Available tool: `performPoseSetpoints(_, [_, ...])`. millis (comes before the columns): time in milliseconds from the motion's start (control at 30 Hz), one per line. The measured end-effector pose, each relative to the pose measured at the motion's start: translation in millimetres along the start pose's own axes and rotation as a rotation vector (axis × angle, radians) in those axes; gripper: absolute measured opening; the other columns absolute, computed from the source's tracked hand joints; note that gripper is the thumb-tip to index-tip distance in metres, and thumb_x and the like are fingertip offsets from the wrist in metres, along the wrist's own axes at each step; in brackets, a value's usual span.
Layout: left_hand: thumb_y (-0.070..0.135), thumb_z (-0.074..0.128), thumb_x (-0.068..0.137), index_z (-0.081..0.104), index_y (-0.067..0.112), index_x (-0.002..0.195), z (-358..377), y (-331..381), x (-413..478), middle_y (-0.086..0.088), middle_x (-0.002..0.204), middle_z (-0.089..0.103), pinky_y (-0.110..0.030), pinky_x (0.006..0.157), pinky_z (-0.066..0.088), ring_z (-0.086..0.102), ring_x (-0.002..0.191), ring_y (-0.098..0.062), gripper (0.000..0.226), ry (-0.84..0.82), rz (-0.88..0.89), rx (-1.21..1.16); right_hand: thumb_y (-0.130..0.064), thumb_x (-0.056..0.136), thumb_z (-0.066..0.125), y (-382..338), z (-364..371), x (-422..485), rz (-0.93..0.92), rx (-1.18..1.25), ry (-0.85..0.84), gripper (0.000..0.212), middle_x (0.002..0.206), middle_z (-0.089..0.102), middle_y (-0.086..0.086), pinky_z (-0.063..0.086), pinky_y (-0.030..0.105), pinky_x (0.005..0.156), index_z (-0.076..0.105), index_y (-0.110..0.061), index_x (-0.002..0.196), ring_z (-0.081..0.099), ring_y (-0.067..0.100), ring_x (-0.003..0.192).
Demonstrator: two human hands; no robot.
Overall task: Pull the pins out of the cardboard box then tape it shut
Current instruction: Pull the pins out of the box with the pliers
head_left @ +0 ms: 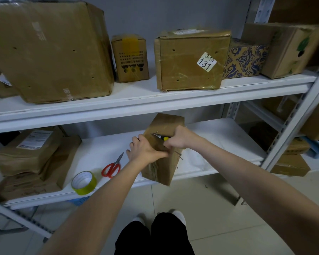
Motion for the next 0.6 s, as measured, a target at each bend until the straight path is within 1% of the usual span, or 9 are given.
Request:
performPoseSetpoints(100, [0.073,0.074,0.049,0.027,0.012,0.136,0.6,3.9,-0.3,-0.01,0.135,0.036,-0.047,0.101,0.039,0.036,0.129,-0.03,0.116,-0.009,0.013,0.012,-0.023,0.062,0.066,3.8,-1.2,-1.2,0.005,0.018,0.03,0.024,0.055,0.043,0.001,0.028,0.027,0.05,0.045,-0.013,0.055,0.041,0.021,0.054])
performPoseSetpoints(167, [0.075,0.073,0.048,0.026,0.013,0.137,0.7,3.8,-0.8,-0.01,0.136,0.036,-0.046,0.099,0.04,0.037,0.129,-0.03,0.118,-0.006,0.002,0.01,-0.026,0.066,0.067,2.8,-4.3,-5.7,-0.043,-0.061,0.115,0.026,0.056,0.049,0.003,0.031,0.025,0.046,0.048,-0.011,0.057,0.048,0.023,0.057])
performPoseSetpoints(233, [0.076,0.073,0.05,0.025,0.014,0.138,0.9,1.2,0.1,-0.011,0.138,0.034,-0.045,0.099,0.04,0.036,0.129,-0.03,0.118,-0.014,-0.018,-0.003,-0.029,0.07,0.068,-0.3,-11.8,-12.2,-0.085,-0.115,0.205,0.027,0.059,0.051,0.003,0.033,0.025,0.045,0.05,-0.011,0.061,0.051,0.023,0.06])
performPoseSetpoints(300, [0.074,0.073,0.053,0.023,0.014,0.139,1.8,-0.1,0.5,-0.011,0.139,0.032,-0.046,0.1,0.04,0.035,0.13,-0.031,0.116,-0.032,-0.025,0.004,-0.03,0.071,0.068,2.0,-21.7,-15.5,-0.085,-0.081,0.244,0.027,0.059,0.049,0.003,0.032,0.024,0.045,0.05,-0.012,0.062,0.049,0.022,0.059])
performPoseSetpoints(400, [0.074,0.072,0.055,0.022,0.014,0.14,1.6,-0.1,-0.8,-0.012,0.14,0.032,-0.047,0.101,0.041,0.034,0.131,-0.031,0.115,-0.036,-0.03,0.03,-0.03,0.071,0.068,13.3,-31.3,-16.6,-0.057,-0.008,0.24,0.027,0.059,0.046,0.003,0.03,0.025,0.046,0.05,-0.011,0.064,0.047,0.023,0.059])
performPoseSetpoints(467, [0.076,0.07,0.054,0.021,0.015,0.141,1.0,1.6,-2.4,-0.012,0.142,0.031,-0.048,0.101,0.04,0.034,0.132,-0.032,0.117,-0.032,-0.026,0.044,-0.028,0.071,0.068,26.0,-34.1,-17.2,-0.038,0.046,0.239,0.028,0.055,0.042,0.003,0.027,0.025,0.045,0.047,-0.011,0.062,0.042,0.023,0.056])
performPoseSetpoints(600, [0.08,0.068,0.052,0.019,0.016,0.142,1.6,1.3,-5.4,-0.011,0.144,0.029,-0.049,0.1,0.039,0.033,0.133,-0.033,0.121,-0.034,-0.045,0.039,-0.02,0.069,0.065,73.0,-37.5,-15.1,0.074,0.181,0.254,0.03,0.053,0.033,0.001,0.02,0.025,0.047,0.039,-0.012,0.057,0.031,0.019,0.05])
Point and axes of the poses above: each hand's wrist, its own x-axis towards the middle knuckle, its own z-axis out of the palm, y = z × x, the point moved 9 cm from there along x, towards the middle knuckle
